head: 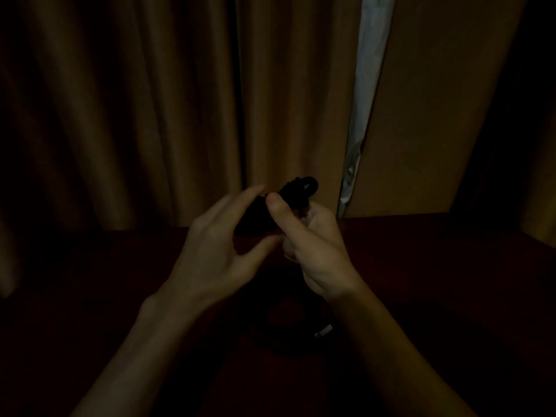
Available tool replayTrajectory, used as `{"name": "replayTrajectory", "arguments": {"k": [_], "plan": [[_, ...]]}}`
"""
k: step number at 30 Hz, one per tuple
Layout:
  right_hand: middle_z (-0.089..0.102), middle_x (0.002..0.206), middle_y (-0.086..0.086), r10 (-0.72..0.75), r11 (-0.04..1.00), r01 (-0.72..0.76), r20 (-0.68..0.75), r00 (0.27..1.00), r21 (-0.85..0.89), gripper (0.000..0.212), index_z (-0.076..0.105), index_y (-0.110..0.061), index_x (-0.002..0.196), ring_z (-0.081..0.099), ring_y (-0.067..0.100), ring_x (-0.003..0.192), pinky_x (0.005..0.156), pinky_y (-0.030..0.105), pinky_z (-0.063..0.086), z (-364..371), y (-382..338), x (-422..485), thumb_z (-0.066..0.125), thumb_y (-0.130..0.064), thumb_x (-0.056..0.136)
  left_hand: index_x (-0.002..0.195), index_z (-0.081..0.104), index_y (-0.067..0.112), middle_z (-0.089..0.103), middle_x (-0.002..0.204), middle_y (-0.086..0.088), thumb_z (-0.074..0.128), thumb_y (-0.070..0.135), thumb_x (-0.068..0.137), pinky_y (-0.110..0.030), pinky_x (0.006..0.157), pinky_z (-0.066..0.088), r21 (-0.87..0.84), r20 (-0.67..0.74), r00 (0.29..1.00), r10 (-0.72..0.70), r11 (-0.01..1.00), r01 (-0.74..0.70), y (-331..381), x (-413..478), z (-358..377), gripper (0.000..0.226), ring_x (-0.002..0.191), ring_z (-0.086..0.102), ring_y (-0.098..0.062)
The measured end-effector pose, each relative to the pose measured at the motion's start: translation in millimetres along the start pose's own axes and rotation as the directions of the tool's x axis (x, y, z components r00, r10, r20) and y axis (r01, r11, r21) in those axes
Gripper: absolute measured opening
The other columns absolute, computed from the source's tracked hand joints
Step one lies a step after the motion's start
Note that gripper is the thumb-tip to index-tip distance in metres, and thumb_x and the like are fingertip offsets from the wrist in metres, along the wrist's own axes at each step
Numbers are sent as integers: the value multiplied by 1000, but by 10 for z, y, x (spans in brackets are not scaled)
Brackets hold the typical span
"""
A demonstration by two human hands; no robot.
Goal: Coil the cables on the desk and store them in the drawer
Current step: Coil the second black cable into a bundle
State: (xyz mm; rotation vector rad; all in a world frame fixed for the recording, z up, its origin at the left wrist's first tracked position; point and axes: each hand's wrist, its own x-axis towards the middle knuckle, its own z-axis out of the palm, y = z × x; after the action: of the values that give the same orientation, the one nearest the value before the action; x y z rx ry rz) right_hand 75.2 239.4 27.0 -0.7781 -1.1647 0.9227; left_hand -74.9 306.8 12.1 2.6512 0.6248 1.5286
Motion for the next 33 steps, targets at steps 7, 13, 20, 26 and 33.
{"name": "replayTrajectory", "arguments": {"k": [7,13,20,26,33], "plan": [[43,47,-15,57,986,-45,75,996,-160,29,57,-4,95,38,0,37,39,13,30,-46,-35,24,53,-32,102,114,63,23,68,85,13,58,52,90,-16,59,48,-250,-59,952,-302,927,279,29,-34,67,38,73,65,-3],[46,53,-11,46,997,-35,164,985,-70,33,55,1,106,32,-1,40,41,16,24,-116,-18,44,64,-29,96,107,74,8,58,67,-5,58,47,90,-28,52,35,-826,292,790,-539,275,492,102,47,52,46,56,51,-16],[35,56,-3,69,998,-69,213,975,-9,30,58,5,112,31,2,41,41,17,27,-177,-2,22,59,-21,98,125,61,-7,53,68,-17,51,55,88,-29,51,32,-745,606,696,-385,32,667,153,68,21,73,52,46,-21],[59,51,-17,15,993,-15,-2,1000,-119,31,60,3,105,54,-4,42,42,8,38,-136,35,38,66,-25,95,120,65,25,74,106,7,53,35,104,-28,73,58,-547,139,831,-539,658,518,158,27,64,23,93,73,-14],[78,96,9,-33,979,8,-117,993,-205,34,71,-2,104,76,20,92,81,36,61,-72,72,56,76,-32,88,135,54,7,65,114,6,69,22,92,0,78,41,-38,-20,997,-80,996,79,128,-24,133,48,92,60,6]]}}
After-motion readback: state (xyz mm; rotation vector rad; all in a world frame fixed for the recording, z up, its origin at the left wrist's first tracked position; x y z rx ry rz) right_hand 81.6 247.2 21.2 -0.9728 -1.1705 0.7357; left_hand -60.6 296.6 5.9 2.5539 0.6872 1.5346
